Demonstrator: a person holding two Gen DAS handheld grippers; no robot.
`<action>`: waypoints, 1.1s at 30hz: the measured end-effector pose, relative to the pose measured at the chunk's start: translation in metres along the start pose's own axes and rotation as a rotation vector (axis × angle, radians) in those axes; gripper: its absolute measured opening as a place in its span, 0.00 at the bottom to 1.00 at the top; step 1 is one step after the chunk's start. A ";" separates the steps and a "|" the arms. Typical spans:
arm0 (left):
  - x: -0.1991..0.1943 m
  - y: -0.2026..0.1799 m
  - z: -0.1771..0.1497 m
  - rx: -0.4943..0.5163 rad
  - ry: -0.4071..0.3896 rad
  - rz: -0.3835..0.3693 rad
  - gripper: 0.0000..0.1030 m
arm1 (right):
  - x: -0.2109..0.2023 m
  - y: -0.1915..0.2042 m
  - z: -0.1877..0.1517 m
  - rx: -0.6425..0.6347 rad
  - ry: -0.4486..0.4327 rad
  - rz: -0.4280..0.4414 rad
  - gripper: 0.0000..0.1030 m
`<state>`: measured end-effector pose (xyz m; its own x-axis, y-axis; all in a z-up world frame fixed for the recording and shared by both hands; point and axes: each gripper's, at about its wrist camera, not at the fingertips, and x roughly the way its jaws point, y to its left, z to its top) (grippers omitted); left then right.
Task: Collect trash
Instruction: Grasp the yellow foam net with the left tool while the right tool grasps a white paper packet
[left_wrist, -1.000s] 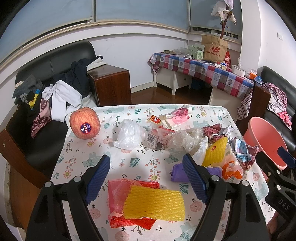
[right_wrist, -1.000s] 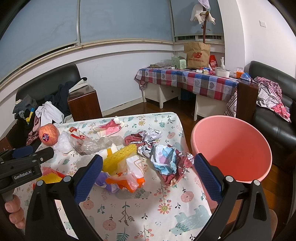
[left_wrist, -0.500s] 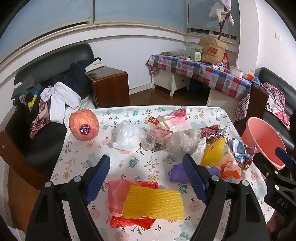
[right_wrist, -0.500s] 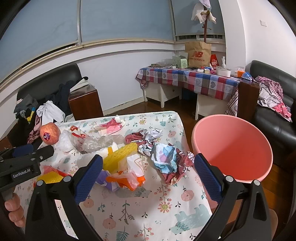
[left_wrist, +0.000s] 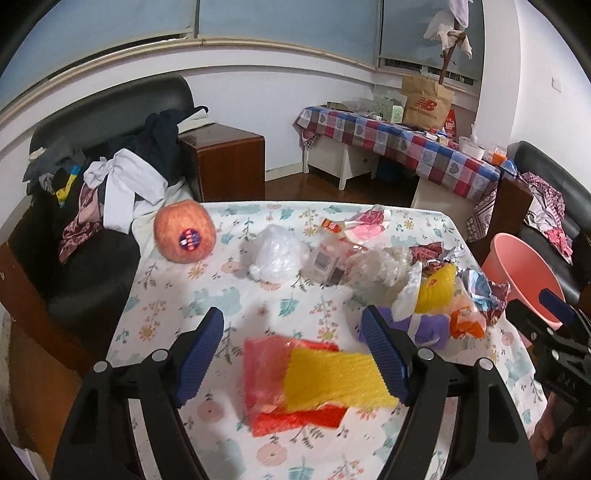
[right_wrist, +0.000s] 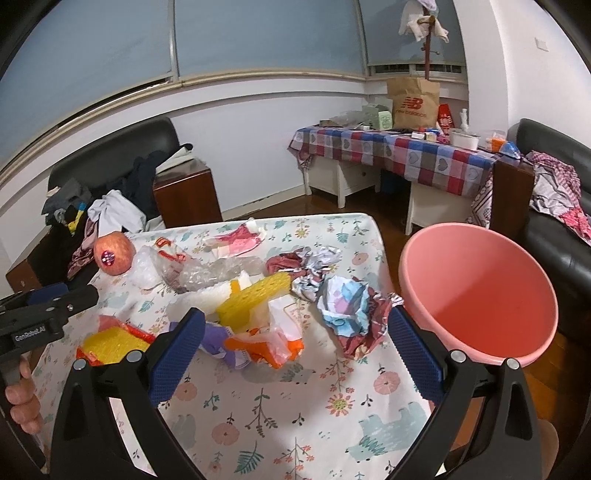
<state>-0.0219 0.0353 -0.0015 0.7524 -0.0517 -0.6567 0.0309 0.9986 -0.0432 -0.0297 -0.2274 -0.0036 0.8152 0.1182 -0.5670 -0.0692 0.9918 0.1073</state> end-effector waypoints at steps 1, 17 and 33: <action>-0.003 0.004 -0.004 -0.001 0.000 -0.007 0.74 | 0.000 0.002 -0.001 -0.006 0.004 0.010 0.97; -0.018 0.017 -0.038 0.036 0.032 -0.130 0.66 | 0.005 0.023 -0.011 -0.085 0.067 0.120 0.94; -0.004 -0.042 -0.041 0.247 0.013 -0.228 0.59 | 0.010 0.009 -0.019 -0.064 0.128 0.156 0.89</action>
<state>-0.0529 -0.0071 -0.0276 0.6995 -0.2727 -0.6606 0.3572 0.9340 -0.0073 -0.0326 -0.2160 -0.0239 0.7121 0.2712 -0.6475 -0.2283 0.9617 0.1517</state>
